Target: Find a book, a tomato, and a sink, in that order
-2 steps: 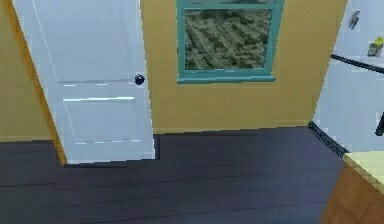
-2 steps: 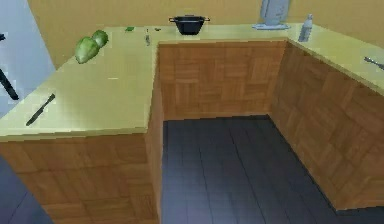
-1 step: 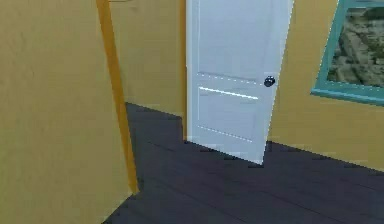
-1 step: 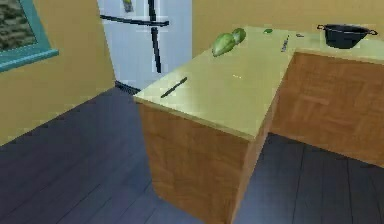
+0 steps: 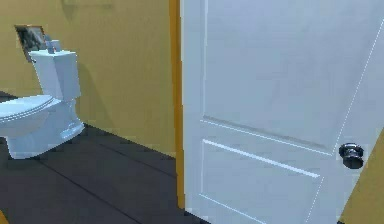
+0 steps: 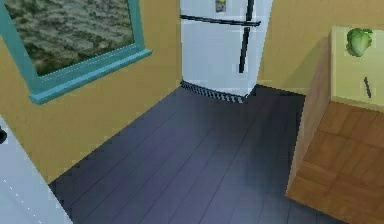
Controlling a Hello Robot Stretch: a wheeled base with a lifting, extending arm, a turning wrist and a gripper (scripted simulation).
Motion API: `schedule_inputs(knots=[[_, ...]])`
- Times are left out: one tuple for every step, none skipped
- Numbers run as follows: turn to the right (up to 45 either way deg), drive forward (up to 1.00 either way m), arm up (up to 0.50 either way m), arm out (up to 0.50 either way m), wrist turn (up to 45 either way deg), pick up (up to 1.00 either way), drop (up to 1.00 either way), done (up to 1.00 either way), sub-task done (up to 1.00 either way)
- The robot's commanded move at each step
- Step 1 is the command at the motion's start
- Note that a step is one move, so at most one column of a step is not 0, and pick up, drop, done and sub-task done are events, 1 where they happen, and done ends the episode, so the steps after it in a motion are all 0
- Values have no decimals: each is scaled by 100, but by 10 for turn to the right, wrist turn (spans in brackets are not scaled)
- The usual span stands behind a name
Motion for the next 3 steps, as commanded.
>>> schedule_inputs(knots=[[-60,0,0,0,0,0,0,0,0],[0,40,0,0,0,0,0,0,0],[-300,0,0,0,0,0,0,0,0]])
